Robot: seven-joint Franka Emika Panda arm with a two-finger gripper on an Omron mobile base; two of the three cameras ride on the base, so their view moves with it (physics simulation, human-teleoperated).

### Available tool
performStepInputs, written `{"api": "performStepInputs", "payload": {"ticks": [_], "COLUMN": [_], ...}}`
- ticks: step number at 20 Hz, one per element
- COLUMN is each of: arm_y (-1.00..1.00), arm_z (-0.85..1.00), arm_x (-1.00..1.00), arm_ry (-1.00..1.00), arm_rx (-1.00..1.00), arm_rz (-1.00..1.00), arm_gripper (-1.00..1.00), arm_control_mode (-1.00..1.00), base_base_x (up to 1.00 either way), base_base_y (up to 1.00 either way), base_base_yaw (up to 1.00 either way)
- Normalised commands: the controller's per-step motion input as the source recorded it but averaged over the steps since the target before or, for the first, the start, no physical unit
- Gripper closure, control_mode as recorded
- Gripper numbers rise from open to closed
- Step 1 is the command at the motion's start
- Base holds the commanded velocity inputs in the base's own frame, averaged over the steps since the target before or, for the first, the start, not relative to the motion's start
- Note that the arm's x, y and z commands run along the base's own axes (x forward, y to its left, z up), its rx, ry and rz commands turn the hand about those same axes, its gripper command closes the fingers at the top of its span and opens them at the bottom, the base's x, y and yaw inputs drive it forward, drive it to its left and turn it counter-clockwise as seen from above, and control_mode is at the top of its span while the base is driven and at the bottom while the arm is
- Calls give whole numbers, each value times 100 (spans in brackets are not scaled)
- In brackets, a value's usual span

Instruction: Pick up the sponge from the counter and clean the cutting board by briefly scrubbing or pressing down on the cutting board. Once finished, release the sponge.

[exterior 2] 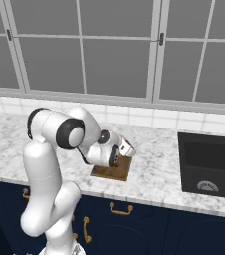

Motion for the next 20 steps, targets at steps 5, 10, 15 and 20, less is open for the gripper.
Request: {"api": "performStepInputs", "payload": {"ticks": [5, 10, 15, 20], "arm_y": [-5, -18, -75, -30], "arm_z": [-94, -100, -55, -7], "arm_x": [7, -28, -62, -50], "arm_ry": [-31, -21, -12, -10], "arm_rx": [0, 2, 4, 1], "arm_rz": [0, 5, 0, -4], "arm_gripper": [100, 100, 100, 100], "arm_control_mode": [-100, -100, -100, -100], "base_base_x": [0, 0, 0, 0], "base_base_y": [0, 0, 0, 0], "base_base_yaw": [0, 0, 0, 0]}}
